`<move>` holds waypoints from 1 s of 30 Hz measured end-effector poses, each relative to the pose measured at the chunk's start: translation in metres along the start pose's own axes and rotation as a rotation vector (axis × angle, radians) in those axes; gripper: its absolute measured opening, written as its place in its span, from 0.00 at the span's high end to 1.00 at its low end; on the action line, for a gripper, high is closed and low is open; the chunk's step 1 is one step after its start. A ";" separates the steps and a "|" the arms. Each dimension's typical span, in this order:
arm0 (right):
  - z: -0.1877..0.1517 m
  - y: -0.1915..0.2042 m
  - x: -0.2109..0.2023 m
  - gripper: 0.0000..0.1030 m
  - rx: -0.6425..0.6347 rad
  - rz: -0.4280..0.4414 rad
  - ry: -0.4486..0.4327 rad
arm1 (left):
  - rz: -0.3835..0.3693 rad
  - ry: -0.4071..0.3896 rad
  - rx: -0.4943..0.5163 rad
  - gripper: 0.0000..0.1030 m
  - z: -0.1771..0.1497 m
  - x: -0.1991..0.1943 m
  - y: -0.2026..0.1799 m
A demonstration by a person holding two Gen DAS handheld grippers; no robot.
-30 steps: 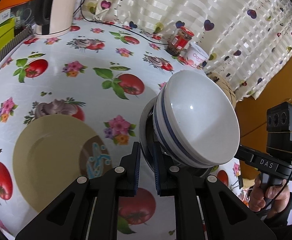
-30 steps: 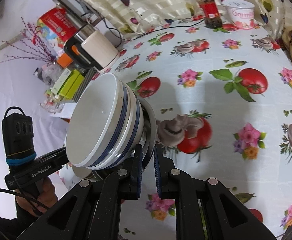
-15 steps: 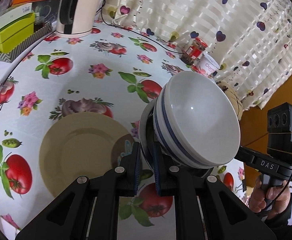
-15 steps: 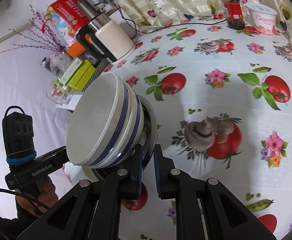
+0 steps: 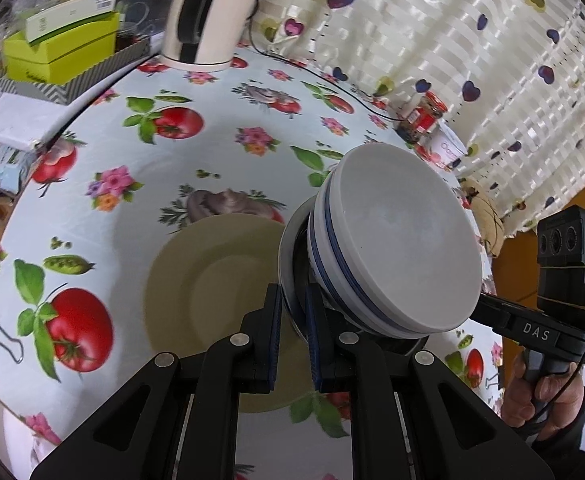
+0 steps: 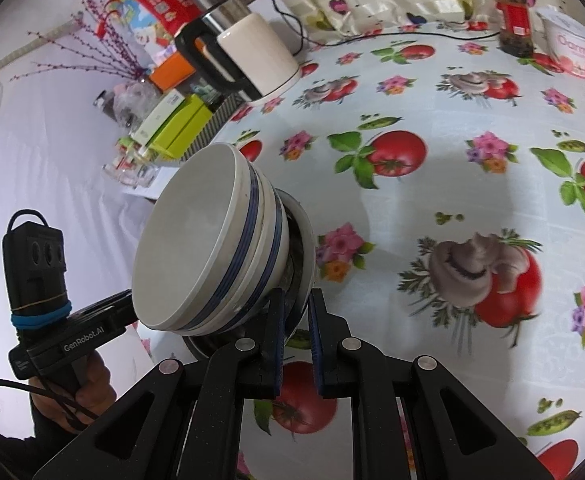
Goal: Organize plates and bowls
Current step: 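Lift and carry the bowl stack with the right gripper toward the beige plates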
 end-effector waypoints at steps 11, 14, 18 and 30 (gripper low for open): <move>-0.004 0.027 0.034 0.89 -0.042 0.017 0.065 | 0.054 0.000 -0.056 0.89 -0.011 -0.010 0.037; -0.005 0.031 0.043 0.89 -0.048 0.019 0.082 | 0.062 0.002 -0.064 0.89 -0.013 -0.010 0.044; -0.007 0.033 0.053 0.89 -0.048 0.019 0.105 | 0.070 0.007 -0.073 0.89 -0.016 -0.010 0.050; -0.007 0.040 0.068 0.89 -0.070 0.013 0.135 | 0.078 0.019 -0.102 0.89 -0.020 -0.008 0.062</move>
Point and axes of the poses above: each gripper's, at about its wrist camera, not at the fingertips, and x roughly the way its jaws point, y to its left, z to its top, the point moved 9 cm from there along x, roughly the way its jaws point, and after that the axes turned 10 degrees about x, right-handed, at the moved point
